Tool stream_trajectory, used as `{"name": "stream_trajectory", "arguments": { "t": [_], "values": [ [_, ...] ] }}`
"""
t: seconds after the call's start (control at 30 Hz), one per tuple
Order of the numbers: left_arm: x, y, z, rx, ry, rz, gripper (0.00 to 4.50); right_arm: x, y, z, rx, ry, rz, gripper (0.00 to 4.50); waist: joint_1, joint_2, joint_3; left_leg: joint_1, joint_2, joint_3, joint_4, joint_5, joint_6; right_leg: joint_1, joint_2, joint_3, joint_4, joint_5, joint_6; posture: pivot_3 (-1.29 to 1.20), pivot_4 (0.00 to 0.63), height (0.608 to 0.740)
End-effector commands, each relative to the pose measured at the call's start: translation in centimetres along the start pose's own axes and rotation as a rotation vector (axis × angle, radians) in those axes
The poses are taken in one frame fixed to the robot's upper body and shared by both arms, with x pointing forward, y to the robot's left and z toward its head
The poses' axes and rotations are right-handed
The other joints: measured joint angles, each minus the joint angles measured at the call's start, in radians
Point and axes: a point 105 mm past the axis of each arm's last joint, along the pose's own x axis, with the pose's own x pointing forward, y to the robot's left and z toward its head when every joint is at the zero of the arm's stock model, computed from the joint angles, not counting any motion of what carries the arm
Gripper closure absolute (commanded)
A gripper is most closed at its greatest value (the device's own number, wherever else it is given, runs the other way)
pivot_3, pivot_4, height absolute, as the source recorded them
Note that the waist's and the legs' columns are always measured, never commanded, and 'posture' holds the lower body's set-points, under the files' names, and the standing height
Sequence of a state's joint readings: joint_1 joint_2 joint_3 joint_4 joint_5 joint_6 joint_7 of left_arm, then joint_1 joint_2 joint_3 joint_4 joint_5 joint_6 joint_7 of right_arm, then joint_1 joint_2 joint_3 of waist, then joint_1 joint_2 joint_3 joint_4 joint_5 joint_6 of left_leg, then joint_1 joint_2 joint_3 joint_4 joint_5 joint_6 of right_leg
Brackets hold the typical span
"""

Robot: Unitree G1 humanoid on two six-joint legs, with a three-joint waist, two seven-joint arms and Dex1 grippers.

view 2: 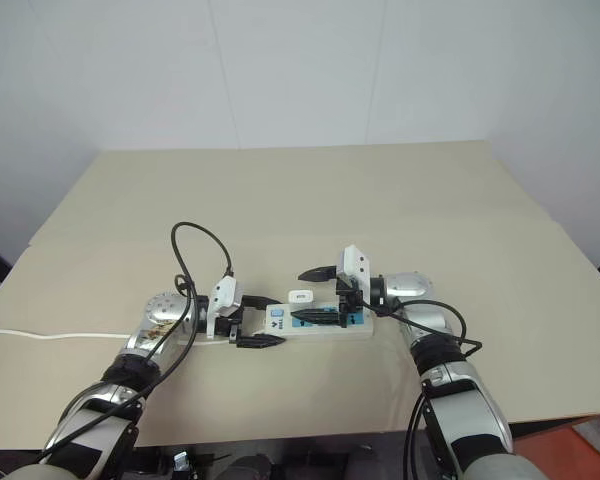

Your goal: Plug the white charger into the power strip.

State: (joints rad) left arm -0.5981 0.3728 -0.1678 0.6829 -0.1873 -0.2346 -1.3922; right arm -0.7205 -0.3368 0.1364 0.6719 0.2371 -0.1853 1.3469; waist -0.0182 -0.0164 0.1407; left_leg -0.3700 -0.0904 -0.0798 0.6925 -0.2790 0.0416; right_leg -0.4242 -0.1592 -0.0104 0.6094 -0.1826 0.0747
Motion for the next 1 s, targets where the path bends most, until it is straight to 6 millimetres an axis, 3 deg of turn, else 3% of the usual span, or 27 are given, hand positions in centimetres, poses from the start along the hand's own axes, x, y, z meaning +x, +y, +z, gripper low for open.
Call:
{"name": "stream_trajectory", "arguments": {
  "t": [0.03,0.1,0.33,0.5,0.73,0.87,1.0],
  "values": [
    [0.2,0.0,-0.4,-0.046,0.027,-0.014,0.49,-0.9,-0.5,1.0,-0.021,-0.01,-0.04,0.0,0.0,0.0,0.0,0.0,0.0,0.0,0.0,0.0,0.0,0.0,0.0,0.0,0.0,0.0,0.0,0.0,0.15,0.74],
    [0.2,0.1,-0.2,-0.052,0.025,-0.01,0.02,-1.4,-0.6,1.0,0.001,0.003,-0.051,0.0,0.002,0.0,0.002,0.0,0.0,0.0,0.0,0.0,0.0,0.0,0.0,0.0,0.0,0.0,0.0,0.0,0.15,0.74],
    [-1.5,-0.3,1.8,-0.03,-0.042,-0.013,0.02,-3.6,-0.2,2.7,0.039,-0.009,-0.115,0.0,0.001,0.0,0.007,-0.004,0.0,0.0,0.0,0.0,0.0,-0.003,0.0,0.0,0.0,0.0,0.0,0.0,0.15,0.74],
    [-6.1,-1.4,3.2,-0.047,-0.051,0.013,0.02,-7.2,1.0,4.1,0.041,0.014,-0.181,0.0,0.0,0.001,0.008,-0.016,0.0,0.0,0.001,0.002,-0.003,-0.016,0.0,0.0,0.002,0.001,-0.001,0.0,0.15,0.74],
    [-12.3,-1.9,4.9,-0.024,-0.01,0.149,0.02,-13.2,2.6,5.6,0.064,0.128,-0.356,0.0,0.011,0.004,0.017,-0.016,0.0,0.0,0.001,0.0,-0.001,-0.014,-0.001,0.0,0.001,0.0,-0.001,0.0,0.15,0.74],
    [-14.3,-1.7,4.5,-0.005,0.056,0.209,0.02,-15.6,3.4,6.1,0.032,0.224,-0.402,0.0,0.014,0.003,0.018,-0.016,0.0,0.001,0.001,0.0,0.0,-0.014,-0.001,0.0,0.0,0.0,-0.001,0.0,0.15,0.74],
    [-14.8,-1.4,4.5,0.01,0.067,0.242,0.02,-16.6,4.1,7.0,0.001,0.216,-0.373,0.0,0.014,0.003,0.018,-0.015,0.001,0.002,0.001,0.0,0.0,-0.012,-0.001,0.0,0.0,0.0,-0.001,0.0,0.15,0.74]
  ]
}}
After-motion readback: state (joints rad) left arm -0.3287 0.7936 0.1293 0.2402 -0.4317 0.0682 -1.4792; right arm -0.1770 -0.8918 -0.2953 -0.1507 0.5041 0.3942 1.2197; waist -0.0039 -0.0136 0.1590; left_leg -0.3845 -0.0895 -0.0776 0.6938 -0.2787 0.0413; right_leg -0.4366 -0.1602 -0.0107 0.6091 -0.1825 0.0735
